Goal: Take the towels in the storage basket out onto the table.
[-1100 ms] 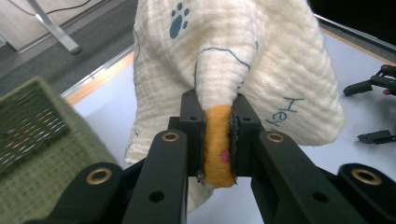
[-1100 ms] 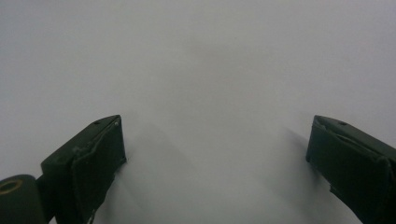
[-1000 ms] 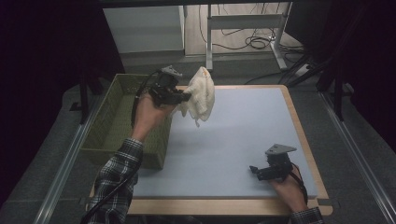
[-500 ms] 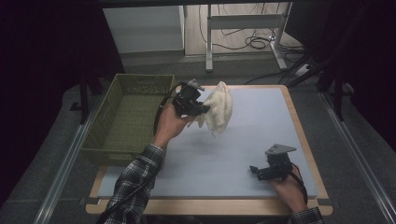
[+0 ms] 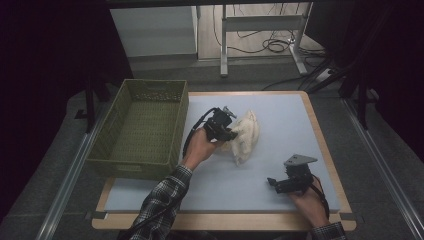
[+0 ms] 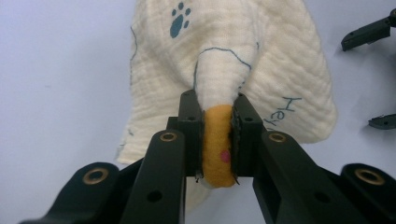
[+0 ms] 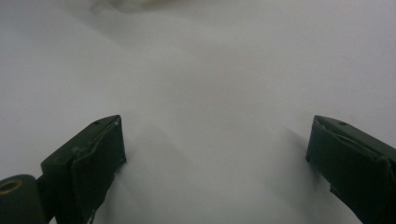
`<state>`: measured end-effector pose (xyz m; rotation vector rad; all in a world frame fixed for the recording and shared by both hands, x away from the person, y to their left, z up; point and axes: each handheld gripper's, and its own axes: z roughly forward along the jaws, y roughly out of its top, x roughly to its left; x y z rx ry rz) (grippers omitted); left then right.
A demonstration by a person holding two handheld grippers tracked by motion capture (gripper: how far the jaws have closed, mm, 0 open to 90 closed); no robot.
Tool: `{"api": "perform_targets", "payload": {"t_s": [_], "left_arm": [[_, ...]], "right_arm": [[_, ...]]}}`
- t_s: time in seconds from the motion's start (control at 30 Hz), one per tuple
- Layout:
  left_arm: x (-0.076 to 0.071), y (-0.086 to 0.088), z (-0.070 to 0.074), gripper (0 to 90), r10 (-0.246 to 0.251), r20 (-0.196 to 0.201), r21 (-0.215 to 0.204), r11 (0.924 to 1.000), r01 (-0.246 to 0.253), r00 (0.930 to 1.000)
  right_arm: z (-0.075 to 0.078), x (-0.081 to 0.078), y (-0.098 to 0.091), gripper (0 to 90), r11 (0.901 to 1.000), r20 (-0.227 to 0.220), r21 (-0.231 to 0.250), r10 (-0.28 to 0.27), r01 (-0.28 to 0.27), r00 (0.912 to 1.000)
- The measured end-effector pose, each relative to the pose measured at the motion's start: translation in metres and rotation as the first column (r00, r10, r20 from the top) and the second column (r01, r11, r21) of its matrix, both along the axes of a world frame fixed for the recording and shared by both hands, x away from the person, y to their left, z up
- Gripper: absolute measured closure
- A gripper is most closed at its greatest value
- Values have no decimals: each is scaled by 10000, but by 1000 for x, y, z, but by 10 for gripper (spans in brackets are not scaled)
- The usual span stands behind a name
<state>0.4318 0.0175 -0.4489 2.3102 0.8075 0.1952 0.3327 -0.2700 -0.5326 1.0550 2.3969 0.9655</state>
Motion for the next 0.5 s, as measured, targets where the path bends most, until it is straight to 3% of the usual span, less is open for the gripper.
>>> {"api": "perform_targets", "payload": {"t_s": [0.43,0.5], "left_arm": [[0,-15,-45,734,-56,18,30,10000,56,10000],[0,-18,-51,724,-130,92,248,9996,128,9999]], "right_arm": [[0,0,0,44,10000,-9,-18,9,-9,10000],[0,0,0,44,10000,-8,-19,6,-6,10000]]}}
